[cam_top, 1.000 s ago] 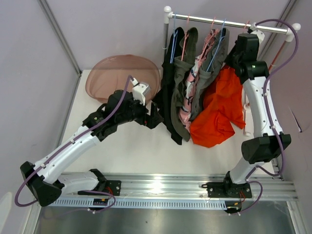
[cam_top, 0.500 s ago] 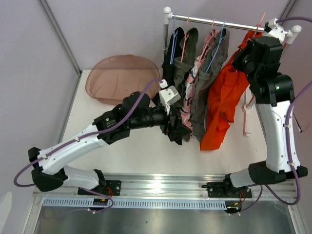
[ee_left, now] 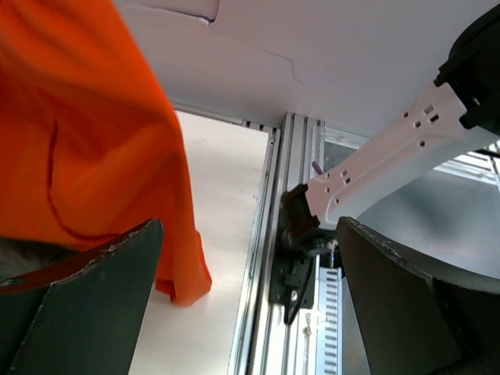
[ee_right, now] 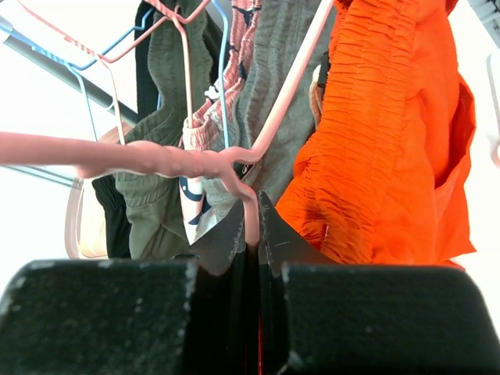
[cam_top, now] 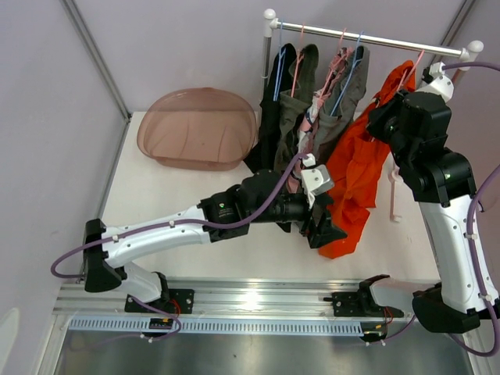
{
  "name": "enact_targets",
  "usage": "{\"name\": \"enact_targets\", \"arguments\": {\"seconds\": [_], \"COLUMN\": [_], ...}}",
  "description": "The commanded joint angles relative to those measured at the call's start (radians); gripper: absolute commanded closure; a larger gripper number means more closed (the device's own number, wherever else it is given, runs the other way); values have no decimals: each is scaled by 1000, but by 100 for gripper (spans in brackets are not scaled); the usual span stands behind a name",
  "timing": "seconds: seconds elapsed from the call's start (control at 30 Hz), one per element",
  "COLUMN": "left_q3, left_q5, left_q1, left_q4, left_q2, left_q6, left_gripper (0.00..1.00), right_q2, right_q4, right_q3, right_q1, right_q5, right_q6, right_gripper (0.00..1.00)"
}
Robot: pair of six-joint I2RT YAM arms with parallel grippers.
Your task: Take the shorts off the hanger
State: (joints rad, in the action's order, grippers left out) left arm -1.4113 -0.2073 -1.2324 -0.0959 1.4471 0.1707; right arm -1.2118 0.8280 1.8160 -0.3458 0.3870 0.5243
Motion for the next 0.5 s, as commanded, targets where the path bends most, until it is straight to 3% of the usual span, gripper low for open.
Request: {"name": "enact_targets", "arguments": {"seconds": [0.0,0.17,0.27,0.37,0.4,0.43,0.47], "left_q3": [-3,-20,-67,-80,-78,-75,-72], "left_q5": [61,134,170,201,203,233,247], "left_q1": [-9,-9,-9,-7,-7,-9,-9], "left_q4": [154,211,209,225,237,240,245], "left_q2": [32,94,151,177,188,193,194], "left_q6": [-14,-11,-16,-20,-20,-16,-7], "left_gripper": [1,1,10,45,84,100,100], "right_q2": [37,63,83,87,87,87,87], "right_q4": [-93,-84,-79,-61,-52,-49,-49], "right_q3": [2,-21,-29,-11,-4,-1,0], "right_q1": [-9,-13,-12,-13,-13,-12,-12], "right_q5": [39,29,29,29,26,26,29], "right_q6": [34,65,72,74,72,72,69], "right_gripper": [100,100,100,100,100,100,100]}}
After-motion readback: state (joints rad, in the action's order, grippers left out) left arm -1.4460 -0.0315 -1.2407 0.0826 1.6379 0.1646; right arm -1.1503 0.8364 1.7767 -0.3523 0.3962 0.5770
